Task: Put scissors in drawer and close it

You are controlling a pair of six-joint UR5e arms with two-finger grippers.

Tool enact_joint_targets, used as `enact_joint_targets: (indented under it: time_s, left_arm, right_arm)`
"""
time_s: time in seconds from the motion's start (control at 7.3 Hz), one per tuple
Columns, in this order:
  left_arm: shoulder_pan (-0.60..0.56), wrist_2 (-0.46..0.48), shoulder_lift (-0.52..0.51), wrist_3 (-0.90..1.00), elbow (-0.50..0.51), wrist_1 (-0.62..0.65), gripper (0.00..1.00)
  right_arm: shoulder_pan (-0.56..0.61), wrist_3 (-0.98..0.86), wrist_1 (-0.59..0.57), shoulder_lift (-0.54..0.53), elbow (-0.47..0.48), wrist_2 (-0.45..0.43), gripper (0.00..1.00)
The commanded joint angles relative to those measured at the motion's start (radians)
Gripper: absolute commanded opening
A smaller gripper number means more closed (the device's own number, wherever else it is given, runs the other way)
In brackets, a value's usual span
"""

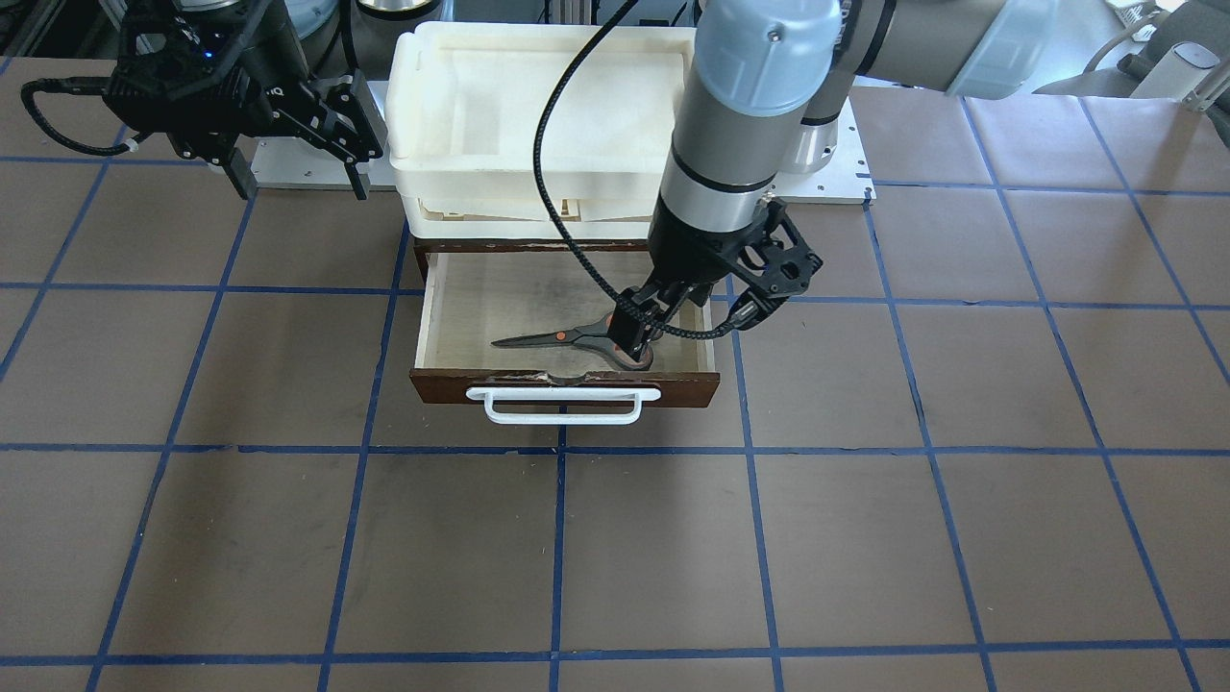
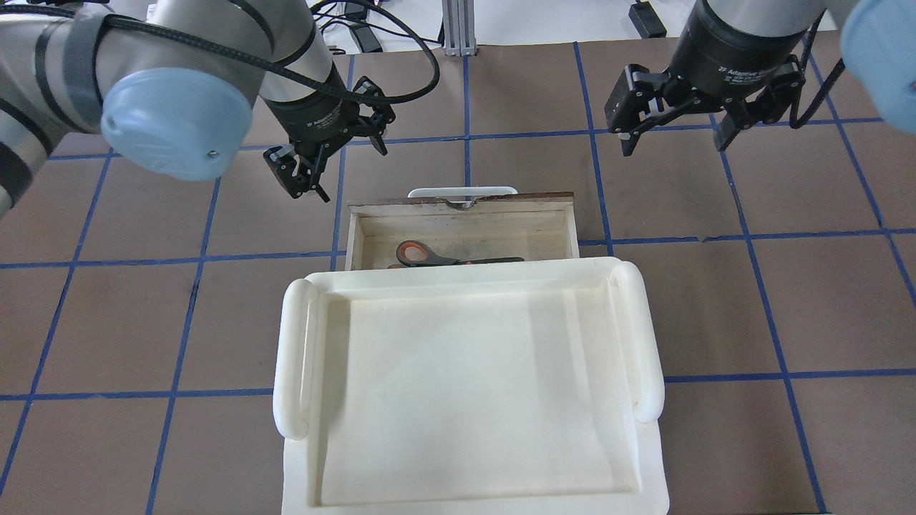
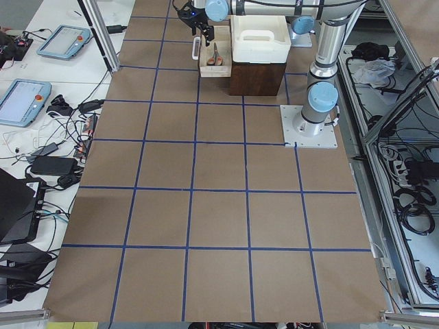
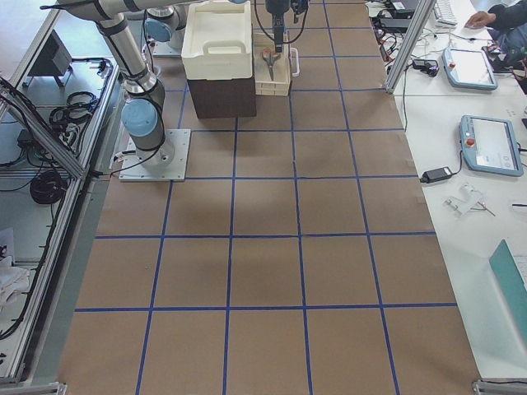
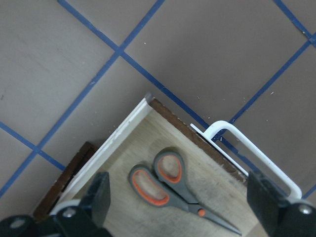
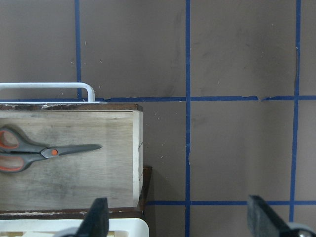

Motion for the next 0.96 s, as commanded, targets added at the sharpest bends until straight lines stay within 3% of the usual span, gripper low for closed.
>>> enact_joint_targets:
  time_s: [0.0,0.41,0.82]
  left_arm:
    - [-0.056,-0.009,-0.059,-0.169,0.017,-0.001,1.0]
    - [-0.062,-0.032,-0.071,-0.192,0.003,-0.023,1.0]
    - [-0.098,-0.103,-0.102,-0.437,0.003,0.022,1.0]
  right_arm:
    - [-0.002,0.003,-0.04,-0.002,0.002,0.01,1.0]
    - [-0.013,0.002,-0.039,-0.01,0.01,0.009,1.0]
    - [-0.014,0.002,-0.024,-0.034,0.016,0.001,1.0]
